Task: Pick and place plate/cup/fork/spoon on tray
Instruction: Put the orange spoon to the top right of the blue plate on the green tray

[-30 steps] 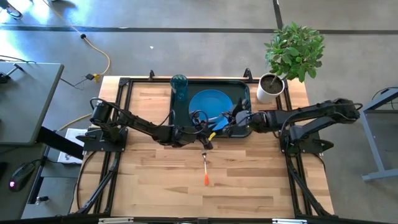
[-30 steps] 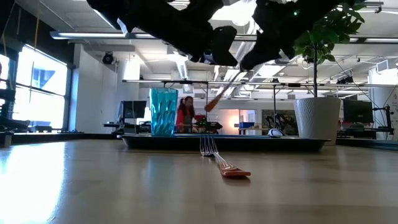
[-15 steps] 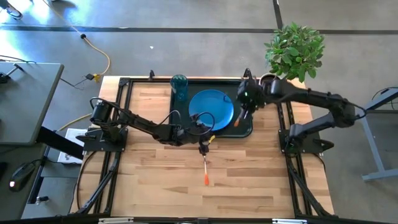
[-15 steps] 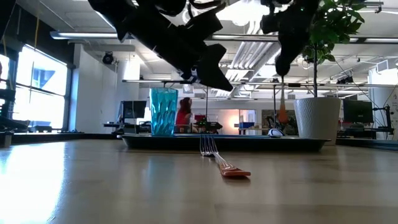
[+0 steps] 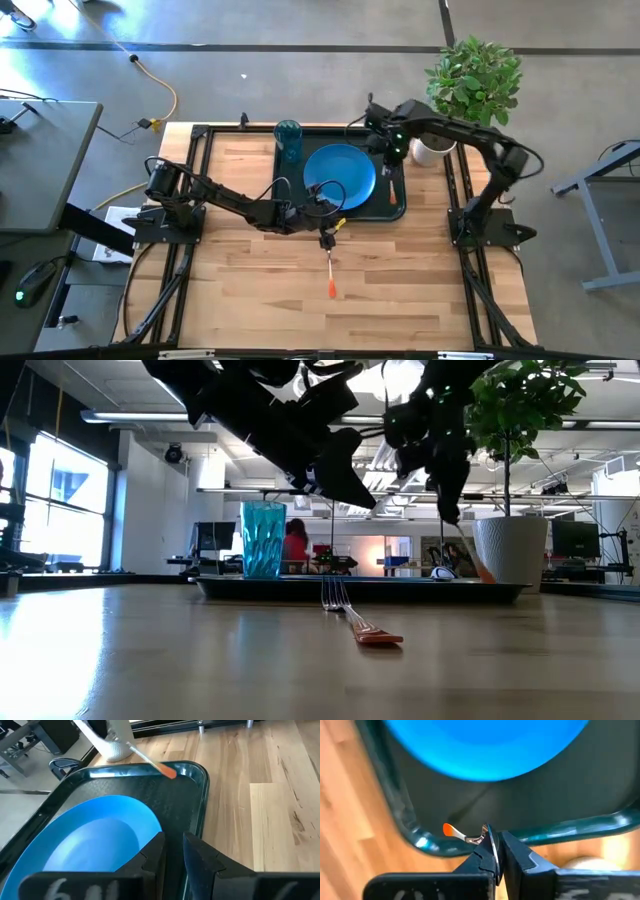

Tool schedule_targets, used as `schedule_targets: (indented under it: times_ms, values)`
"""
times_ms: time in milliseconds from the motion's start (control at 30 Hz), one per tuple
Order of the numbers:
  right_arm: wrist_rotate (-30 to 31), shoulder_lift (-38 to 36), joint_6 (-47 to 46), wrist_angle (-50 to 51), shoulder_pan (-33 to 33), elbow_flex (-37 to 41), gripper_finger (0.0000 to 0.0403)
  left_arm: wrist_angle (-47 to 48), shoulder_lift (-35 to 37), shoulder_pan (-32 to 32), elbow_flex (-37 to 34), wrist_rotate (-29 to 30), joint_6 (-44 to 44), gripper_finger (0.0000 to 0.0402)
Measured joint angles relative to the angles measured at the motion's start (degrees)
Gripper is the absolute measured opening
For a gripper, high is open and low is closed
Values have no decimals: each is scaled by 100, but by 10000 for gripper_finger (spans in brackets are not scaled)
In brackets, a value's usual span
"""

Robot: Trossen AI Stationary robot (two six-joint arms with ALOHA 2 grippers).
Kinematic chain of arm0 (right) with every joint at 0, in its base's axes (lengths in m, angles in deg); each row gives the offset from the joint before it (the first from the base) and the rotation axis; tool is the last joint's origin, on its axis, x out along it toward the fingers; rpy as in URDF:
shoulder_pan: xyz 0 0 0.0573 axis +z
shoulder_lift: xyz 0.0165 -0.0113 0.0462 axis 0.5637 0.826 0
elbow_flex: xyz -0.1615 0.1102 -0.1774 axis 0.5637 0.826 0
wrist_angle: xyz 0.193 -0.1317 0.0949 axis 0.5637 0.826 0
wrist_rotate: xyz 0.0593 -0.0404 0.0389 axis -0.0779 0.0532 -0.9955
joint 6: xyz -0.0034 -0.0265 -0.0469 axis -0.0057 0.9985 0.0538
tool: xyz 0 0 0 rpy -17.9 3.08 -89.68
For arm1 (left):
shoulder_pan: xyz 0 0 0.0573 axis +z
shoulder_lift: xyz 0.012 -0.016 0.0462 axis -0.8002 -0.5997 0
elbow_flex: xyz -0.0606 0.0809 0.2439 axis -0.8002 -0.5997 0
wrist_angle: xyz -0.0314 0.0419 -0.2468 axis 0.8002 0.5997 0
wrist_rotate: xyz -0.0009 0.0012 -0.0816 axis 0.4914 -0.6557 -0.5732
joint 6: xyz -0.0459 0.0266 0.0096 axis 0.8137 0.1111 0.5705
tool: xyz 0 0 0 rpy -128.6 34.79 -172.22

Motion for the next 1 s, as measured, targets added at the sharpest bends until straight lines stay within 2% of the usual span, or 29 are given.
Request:
schedule_targets:
  times_ms: [200,567,667,833,1000]
  values:
    - [338,913,196,82,-333,-871,0,-101,0,37,0,0,24,56]
    - [-136,2351,581,1111,-868,-2387,0,-64,0,37,0,-282,85,56]
    - [-211,2590,575,1166,-984,-2549,0,-67,0,48,0,-282,85,56]
    - [-945,2994,666,1224,-1129,-2572,0,-114,0,101,0,-284,85,56]
    - [-988,3278,664,1215,-1236,-2561,0,-123,0,200,0,-436,190,56]
